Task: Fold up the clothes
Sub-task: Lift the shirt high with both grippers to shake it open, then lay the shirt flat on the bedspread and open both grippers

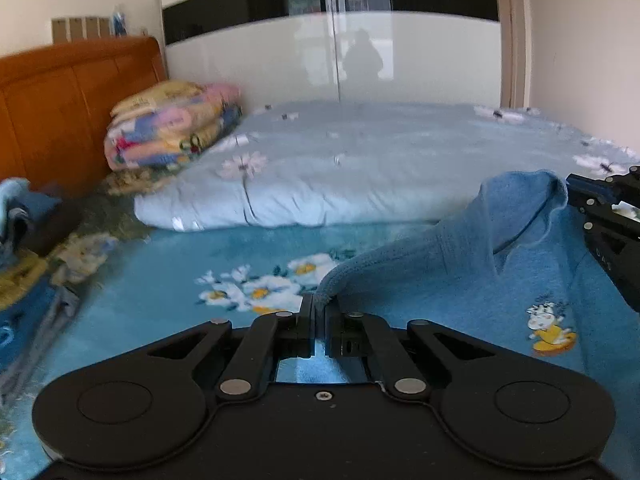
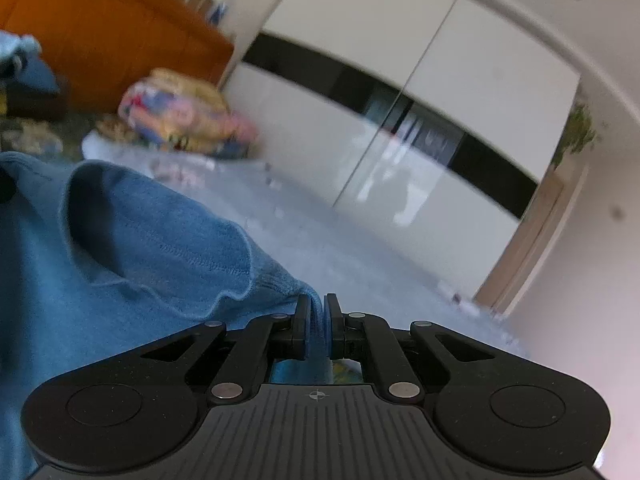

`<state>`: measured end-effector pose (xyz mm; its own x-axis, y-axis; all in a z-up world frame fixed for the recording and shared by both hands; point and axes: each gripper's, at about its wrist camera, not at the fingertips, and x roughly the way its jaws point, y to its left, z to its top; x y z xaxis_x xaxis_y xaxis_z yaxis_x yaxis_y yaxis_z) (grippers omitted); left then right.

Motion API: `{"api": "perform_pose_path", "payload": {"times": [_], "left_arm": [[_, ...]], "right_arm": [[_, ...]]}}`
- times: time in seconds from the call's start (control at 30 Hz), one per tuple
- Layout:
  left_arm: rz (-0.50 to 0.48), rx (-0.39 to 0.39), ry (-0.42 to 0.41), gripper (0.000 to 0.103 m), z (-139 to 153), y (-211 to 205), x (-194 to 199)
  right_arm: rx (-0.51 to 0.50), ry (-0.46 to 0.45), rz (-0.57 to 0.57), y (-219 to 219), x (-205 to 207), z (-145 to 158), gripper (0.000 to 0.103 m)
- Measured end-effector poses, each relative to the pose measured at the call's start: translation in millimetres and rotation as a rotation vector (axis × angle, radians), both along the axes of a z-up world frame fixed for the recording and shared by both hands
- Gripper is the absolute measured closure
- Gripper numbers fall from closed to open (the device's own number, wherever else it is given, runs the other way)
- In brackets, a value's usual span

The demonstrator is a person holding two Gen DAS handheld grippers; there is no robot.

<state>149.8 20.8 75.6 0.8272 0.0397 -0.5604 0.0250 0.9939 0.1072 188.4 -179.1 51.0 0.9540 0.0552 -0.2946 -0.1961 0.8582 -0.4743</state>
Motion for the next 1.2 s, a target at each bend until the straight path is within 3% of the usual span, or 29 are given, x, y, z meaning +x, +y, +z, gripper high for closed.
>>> {"api": "perform_pose_path", "payload": {"times": [0.2, 0.3, 0.43, 0.63, 0.7, 0.77, 0.97, 1.1, 1.2], "left_arm": [[0.063, 0.056, -0.063, 0.101, 3.0, 7.8, 58.3], [0.086, 0.044, -0.059, 0.1, 12.1, 14.0, 92.7], [0.126, 0.03, 0.04, 0.096, -12.5, 26.9, 123.7], [0.14, 0.016, 0.154, 0.092, -63.3, 54.4, 105.8], [0.182, -0.055, 0.152, 0.092, -66.1, 72.2, 92.9], [0.211, -0.123, 0.141, 0.092, -61.4, 84.2, 75.5], [0.239, -0.287, 0.097, 0.091, -43.0, 96.7, 9.5], [0.206, -0.359, 0.087, 0.083, -42.4, 83.2, -47.0], [0.173, -0.358, 0.108, 0.083, -51.9, 66.8, -82.3]], "right_arm": [[-0.031, -0.014, 0.011, 27.8, 68.8, 0.8, 0.098], [-0.033, -0.008, -0.004, 44.6, 106.7, 1.1, 0.098], [0.0, 0.156, -0.021, 62.3, 158.6, -18.1, 0.098], [-0.069, 0.366, -0.083, 82.4, 192.7, -87.8, 0.095], [-0.059, 0.394, -0.091, 81.3, 192.0, -97.3, 0.092], [-0.012, 0.41, -0.078, 76.5, 188.5, -95.0, 0.073], [0.217, 0.43, -0.003, 38.9, 150.8, -45.0, 0.062], [0.424, 0.424, 0.013, -14.9, 79.7, -16.2, 0.054], [0.488, 0.461, 0.017, -51.7, 19.5, -17.2, 0.054]]}}
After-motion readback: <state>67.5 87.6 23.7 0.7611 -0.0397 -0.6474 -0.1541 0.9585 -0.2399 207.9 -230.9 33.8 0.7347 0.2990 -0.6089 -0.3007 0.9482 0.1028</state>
